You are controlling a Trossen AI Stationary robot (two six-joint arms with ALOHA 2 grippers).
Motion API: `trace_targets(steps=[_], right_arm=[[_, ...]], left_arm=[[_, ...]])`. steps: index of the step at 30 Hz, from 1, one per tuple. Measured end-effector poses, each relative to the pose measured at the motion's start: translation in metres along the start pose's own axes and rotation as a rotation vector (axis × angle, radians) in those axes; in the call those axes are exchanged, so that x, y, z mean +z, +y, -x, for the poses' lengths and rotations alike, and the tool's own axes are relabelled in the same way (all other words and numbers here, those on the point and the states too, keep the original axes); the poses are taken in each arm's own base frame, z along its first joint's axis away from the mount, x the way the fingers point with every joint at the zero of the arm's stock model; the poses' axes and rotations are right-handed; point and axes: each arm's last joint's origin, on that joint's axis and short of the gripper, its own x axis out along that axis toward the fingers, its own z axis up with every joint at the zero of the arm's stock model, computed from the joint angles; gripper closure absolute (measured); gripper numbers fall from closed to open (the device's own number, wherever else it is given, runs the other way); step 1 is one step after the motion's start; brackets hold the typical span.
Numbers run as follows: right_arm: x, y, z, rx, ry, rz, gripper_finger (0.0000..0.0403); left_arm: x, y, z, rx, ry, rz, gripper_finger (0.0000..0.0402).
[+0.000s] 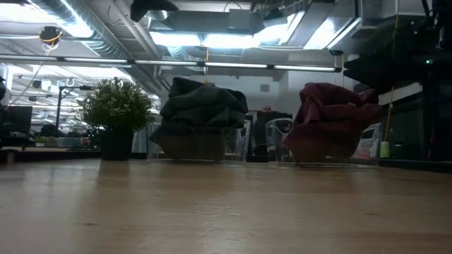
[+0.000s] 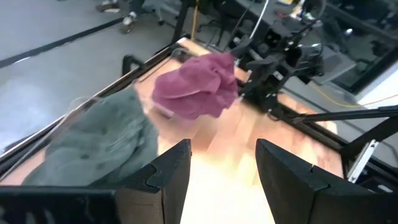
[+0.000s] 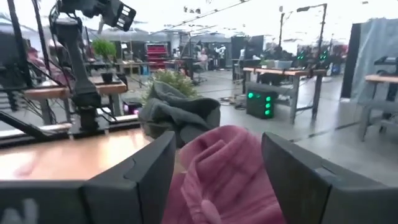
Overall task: Pick & Place hat
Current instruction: Return to home position
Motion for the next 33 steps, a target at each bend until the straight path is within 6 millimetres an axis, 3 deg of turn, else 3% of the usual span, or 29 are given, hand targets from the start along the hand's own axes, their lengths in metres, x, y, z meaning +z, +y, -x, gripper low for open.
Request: trace_targets(steps=[8, 16, 25, 33], right_arm=[[-0.005, 0.005, 0.000, 0.164, 0.046, 0.044, 0.0166], [-0.008, 0.004, 0.001, 0.139, 0.084, -0.015, 0.0166], [-0.009, 0.003, 0.001, 0.104, 0.088, 0.009, 0.0166], [-0.009, 0.003, 0.001, 0.104, 0.088, 0.010, 0.0166]], left_arm=[[-0.016, 0.009, 0.019, 0.053, 0.040, 0.024, 0.0226], [-0.074, 0.028, 0.022, 0.002, -0.057, 0.040, 0.0226], [-0.148, 0.058, 0.017, -0.055, -0.309, 0.004, 0.0226], [-0.189, 0.076, 0.010, -0.094, -0.482, -0.081, 0.0226]])
